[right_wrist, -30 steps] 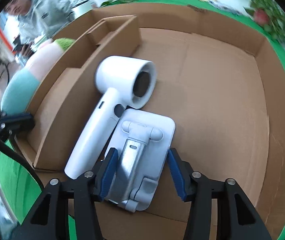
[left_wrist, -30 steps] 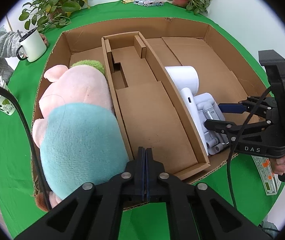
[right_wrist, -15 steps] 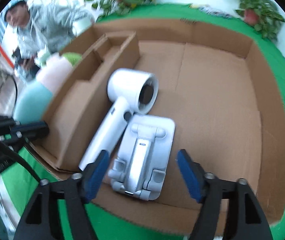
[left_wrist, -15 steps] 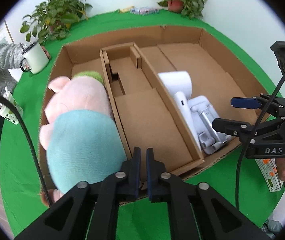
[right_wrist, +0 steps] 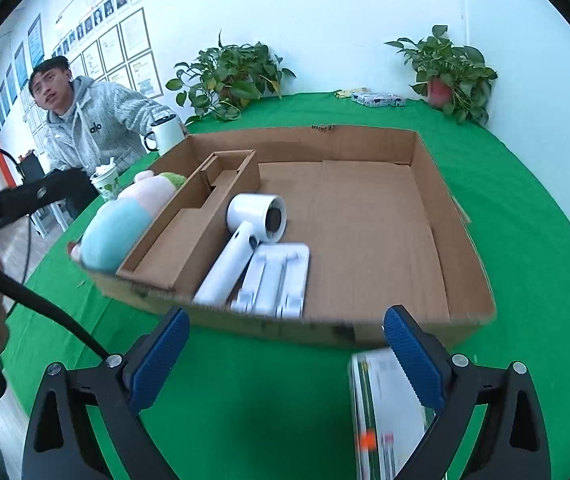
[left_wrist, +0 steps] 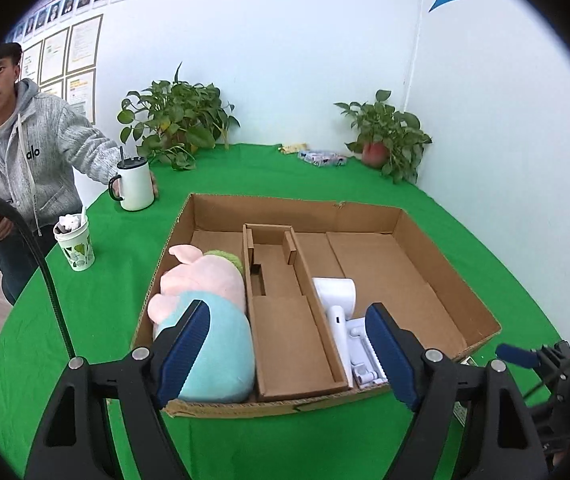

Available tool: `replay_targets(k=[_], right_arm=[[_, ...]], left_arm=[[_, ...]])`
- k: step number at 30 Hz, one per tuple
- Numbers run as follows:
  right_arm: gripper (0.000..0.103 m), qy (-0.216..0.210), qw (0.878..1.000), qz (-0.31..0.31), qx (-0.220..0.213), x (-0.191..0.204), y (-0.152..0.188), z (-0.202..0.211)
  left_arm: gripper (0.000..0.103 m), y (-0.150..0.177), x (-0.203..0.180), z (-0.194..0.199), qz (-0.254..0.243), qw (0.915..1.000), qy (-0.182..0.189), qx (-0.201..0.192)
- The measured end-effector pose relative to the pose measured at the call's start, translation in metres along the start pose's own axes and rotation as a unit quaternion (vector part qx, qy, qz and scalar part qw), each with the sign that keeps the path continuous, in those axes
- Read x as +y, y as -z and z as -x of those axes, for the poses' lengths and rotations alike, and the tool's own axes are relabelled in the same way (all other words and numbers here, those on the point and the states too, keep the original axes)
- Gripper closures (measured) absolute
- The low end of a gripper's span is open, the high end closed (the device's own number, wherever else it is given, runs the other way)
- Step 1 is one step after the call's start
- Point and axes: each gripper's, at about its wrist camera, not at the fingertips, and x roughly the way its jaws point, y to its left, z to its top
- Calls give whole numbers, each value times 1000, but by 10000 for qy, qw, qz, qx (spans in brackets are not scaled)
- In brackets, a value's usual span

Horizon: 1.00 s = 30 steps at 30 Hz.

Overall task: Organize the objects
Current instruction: 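Withdraw the right gripper and move it to the green medicine box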

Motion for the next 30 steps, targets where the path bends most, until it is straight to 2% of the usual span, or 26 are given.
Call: replay_targets(k=[3, 6, 9, 12, 18, 21, 25, 30], right_arm=[[4, -16, 10000, 16, 88, -15, 26, 7], [4, 249, 9993, 24, 293, -36, 55, 17], [4, 391, 9977, 94, 542, -50, 76, 21], [4, 519, 9964, 130, 656, -59, 89, 23], [5, 478, 9952, 37, 855, -68, 106, 18], [10, 416, 9940, 170, 997, -62, 113, 8], [32, 383, 9914, 259, 1225, -50, 114, -6], [34, 191, 9918, 317, 1223, -34, 118, -8]], left_arm=[[23, 14, -7, 6, -47, 10000, -9, -20], [23, 27, -13, 7, -14, 10000, -23, 65], [23, 36, -21, 4, 33, 9997, 143, 190], [23, 42, -31, 1, 73, 9988, 343, 343], [23, 51, -49, -2, -113, 9972, 516, 532], [23, 53, -53, -1, -162, 9968, 555, 560], [23, 54, -53, -1, -139, 9964, 586, 601], [23, 57, -48, -1, -47, 9957, 607, 700]])
